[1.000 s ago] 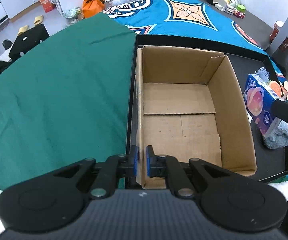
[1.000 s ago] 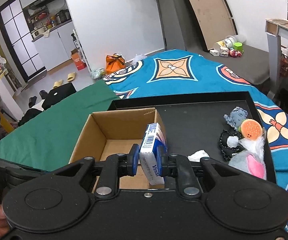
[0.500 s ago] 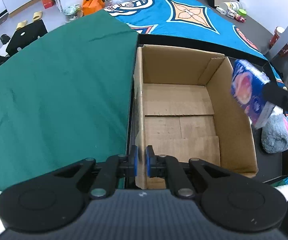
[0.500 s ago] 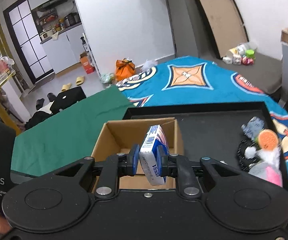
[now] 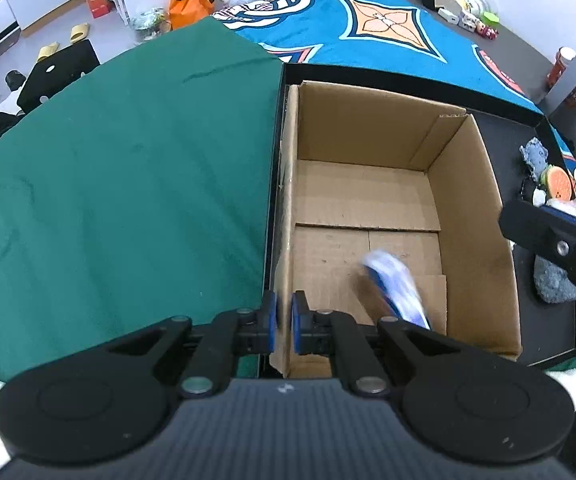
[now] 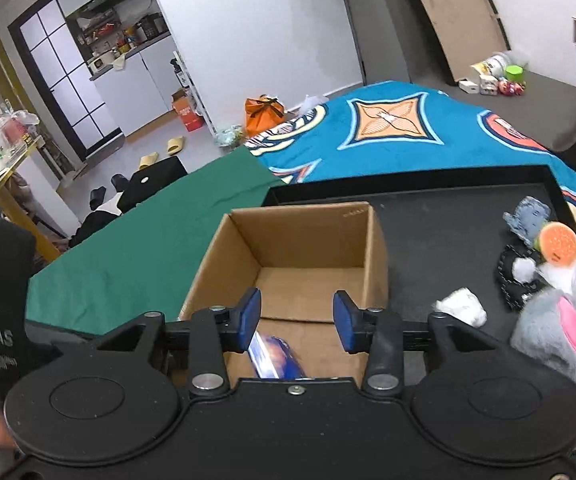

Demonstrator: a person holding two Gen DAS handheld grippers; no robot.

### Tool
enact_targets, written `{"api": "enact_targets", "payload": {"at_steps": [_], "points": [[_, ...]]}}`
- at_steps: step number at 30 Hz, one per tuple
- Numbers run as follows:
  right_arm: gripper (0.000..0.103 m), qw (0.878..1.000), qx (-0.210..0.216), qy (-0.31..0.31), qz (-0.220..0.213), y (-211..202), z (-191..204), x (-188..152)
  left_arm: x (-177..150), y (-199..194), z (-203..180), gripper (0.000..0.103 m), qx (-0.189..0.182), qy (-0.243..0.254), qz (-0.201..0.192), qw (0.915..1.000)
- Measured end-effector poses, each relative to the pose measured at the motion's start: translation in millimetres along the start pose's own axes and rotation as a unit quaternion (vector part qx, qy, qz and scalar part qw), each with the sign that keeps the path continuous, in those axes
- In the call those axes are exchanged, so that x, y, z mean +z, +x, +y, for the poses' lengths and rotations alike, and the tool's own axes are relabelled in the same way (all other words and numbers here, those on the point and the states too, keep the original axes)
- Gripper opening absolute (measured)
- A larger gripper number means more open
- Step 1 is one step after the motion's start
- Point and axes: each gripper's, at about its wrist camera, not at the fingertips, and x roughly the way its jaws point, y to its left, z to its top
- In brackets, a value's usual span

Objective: Organize soft objects
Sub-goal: 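Carry the carton over the cardboard box and open the right gripper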

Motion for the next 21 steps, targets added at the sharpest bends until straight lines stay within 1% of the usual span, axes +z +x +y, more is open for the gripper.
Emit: {"api": "enact_targets", "payload": {"at_steps": [3,5,9,15,18,21], "points": [[0.041,1.0,-0.006,0.002,0.004,-5,-6,-5,-1,-2,-2,0.008,0.008,0.004,-0.001,1.0],[0.041,1.0,-0.008,0.005,0.004,-9,-12,-9,-2,-5,-5,0.01,0.017,0.009,-0.002,0.9998],[0.041,1.0,-0.015,0.019,0.0,-18,-27,-13,-3,-11,-11,0.01,0.035,0.015,-0.005,0.9992],[0.045,0.999,-0.029,0.034,-0.007,-23,-52,-16,-4,-19,-19,0.012,0.062,0.017,-0.009,0.9979],[0.046,0.998,-0.033,0.045,-0.008,-24,-63,-16,-4,-22,-23,0.018,0.082,0.02,-0.013,0.9964],[0.048,0.998,-0.036,0.054,-0.011,-26,-75,-17,-4,-25,-28,0.025,0.092,0.024,-0.017,0.9953]]}}
